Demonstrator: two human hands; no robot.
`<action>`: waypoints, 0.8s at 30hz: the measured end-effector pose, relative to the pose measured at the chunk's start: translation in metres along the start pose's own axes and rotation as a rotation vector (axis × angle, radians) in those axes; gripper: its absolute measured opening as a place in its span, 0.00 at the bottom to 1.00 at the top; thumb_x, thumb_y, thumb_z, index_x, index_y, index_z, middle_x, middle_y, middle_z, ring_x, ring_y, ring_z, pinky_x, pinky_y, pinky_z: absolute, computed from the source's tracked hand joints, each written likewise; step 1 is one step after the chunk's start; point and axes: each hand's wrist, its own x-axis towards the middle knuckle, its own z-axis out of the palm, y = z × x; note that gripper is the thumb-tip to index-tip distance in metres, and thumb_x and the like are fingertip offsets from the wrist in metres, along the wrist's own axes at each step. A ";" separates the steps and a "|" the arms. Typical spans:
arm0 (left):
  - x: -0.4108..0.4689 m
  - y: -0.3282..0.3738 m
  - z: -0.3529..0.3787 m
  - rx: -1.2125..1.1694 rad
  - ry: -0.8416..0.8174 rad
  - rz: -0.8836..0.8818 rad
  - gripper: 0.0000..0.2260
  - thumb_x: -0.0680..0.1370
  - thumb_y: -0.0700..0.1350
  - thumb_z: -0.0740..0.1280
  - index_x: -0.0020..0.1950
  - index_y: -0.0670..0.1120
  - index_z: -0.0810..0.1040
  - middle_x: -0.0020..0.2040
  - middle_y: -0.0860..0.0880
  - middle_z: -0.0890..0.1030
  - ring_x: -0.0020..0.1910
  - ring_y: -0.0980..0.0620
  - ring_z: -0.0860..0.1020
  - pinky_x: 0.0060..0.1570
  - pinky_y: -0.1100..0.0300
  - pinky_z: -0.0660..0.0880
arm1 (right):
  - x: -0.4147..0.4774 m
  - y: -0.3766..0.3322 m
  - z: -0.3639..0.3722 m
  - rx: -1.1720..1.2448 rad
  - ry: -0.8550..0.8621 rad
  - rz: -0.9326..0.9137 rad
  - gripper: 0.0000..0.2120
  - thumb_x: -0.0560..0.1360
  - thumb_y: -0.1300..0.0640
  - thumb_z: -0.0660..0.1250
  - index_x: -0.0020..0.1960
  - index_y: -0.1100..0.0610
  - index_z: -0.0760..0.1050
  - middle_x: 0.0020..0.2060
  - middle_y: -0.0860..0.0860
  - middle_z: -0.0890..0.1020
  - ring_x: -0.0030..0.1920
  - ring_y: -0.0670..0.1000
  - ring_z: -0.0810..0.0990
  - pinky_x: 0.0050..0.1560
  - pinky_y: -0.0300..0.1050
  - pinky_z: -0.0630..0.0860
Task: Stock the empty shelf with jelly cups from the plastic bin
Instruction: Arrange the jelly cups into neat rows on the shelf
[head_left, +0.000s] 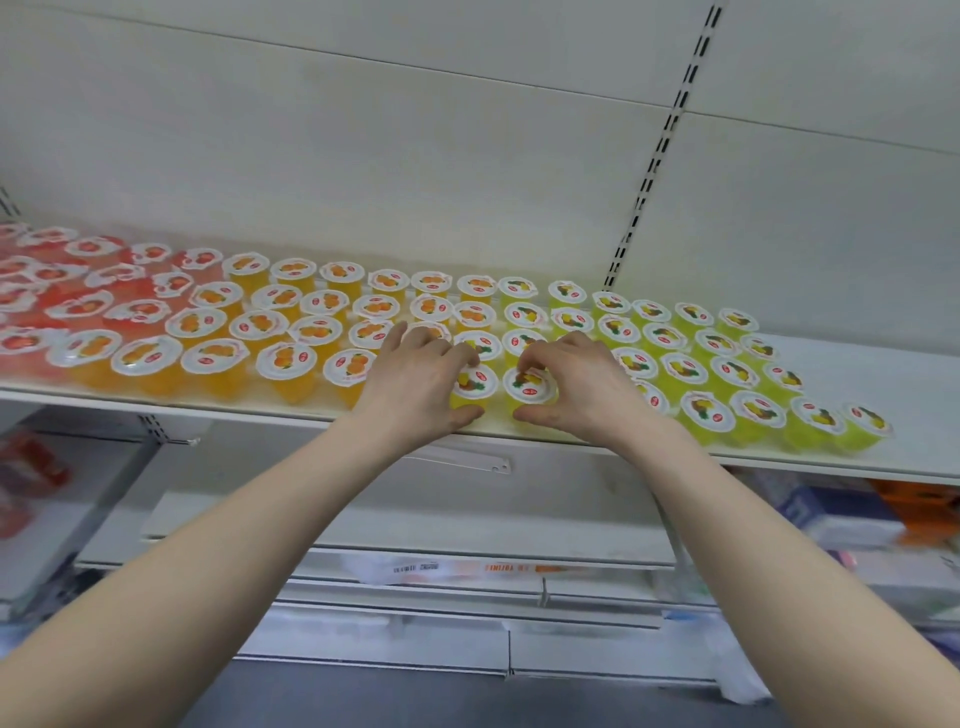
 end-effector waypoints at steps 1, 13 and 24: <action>0.000 -0.001 -0.001 0.003 -0.004 0.001 0.26 0.70 0.64 0.69 0.64 0.53 0.75 0.57 0.50 0.81 0.63 0.45 0.71 0.71 0.45 0.59 | 0.000 0.001 0.000 -0.005 -0.002 -0.001 0.21 0.66 0.41 0.72 0.55 0.48 0.74 0.51 0.45 0.81 0.56 0.52 0.71 0.54 0.50 0.69; 0.008 -0.050 -0.028 -0.092 0.067 -0.177 0.21 0.78 0.64 0.60 0.63 0.52 0.78 0.59 0.50 0.80 0.63 0.45 0.71 0.62 0.50 0.67 | 0.053 -0.018 -0.023 0.089 0.012 0.045 0.18 0.76 0.44 0.67 0.61 0.51 0.77 0.53 0.47 0.81 0.58 0.53 0.72 0.54 0.48 0.70; 0.054 -0.060 -0.031 -0.037 -0.303 -0.202 0.23 0.73 0.67 0.64 0.64 0.58 0.77 0.58 0.53 0.80 0.60 0.48 0.75 0.59 0.51 0.71 | 0.085 -0.034 -0.008 0.048 -0.165 0.140 0.20 0.70 0.37 0.69 0.56 0.47 0.79 0.53 0.49 0.81 0.56 0.53 0.76 0.55 0.51 0.76</action>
